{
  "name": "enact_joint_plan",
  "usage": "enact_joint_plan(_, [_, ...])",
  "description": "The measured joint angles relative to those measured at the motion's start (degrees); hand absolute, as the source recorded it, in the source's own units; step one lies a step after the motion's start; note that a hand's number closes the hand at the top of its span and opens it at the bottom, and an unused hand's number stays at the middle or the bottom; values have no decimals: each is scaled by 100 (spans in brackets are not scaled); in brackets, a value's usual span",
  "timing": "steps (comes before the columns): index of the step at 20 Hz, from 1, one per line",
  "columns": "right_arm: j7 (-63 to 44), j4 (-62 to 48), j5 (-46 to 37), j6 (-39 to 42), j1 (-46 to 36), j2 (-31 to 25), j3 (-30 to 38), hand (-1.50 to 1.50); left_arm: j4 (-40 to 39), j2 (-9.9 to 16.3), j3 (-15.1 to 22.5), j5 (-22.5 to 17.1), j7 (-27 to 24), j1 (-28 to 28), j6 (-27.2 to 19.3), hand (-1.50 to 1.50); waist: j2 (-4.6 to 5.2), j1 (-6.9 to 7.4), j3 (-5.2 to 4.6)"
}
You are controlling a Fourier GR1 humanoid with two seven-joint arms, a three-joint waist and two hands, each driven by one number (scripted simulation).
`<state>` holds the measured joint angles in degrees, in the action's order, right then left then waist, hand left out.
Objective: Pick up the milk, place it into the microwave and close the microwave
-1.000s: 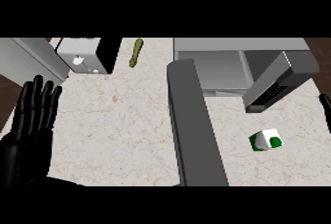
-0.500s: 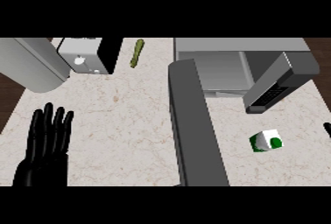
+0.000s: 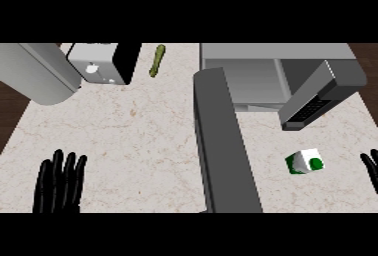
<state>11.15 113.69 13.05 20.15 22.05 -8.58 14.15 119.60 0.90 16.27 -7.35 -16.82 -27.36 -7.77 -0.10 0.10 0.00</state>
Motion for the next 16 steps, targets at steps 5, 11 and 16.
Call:
enact_joint_plan(5, [223, -770, -331, -39, -399, 147, -73, -150, -109, 38, 107, -18, -318, -268, 73, -150, 5, 16, 1])
enact_joint_plan(11, [889, -1707, -810, -217, -601, 320, -18, -150, -197, 133, 141, -127, -797, -648, 221, -150, 5, 24, 1])
enact_joint_plan(16, [1586, -2826, -1088, -465, -986, 300, 236, -150, -239, 162, 264, -67, -1022, -836, 199, -150, 8, 29, 3])
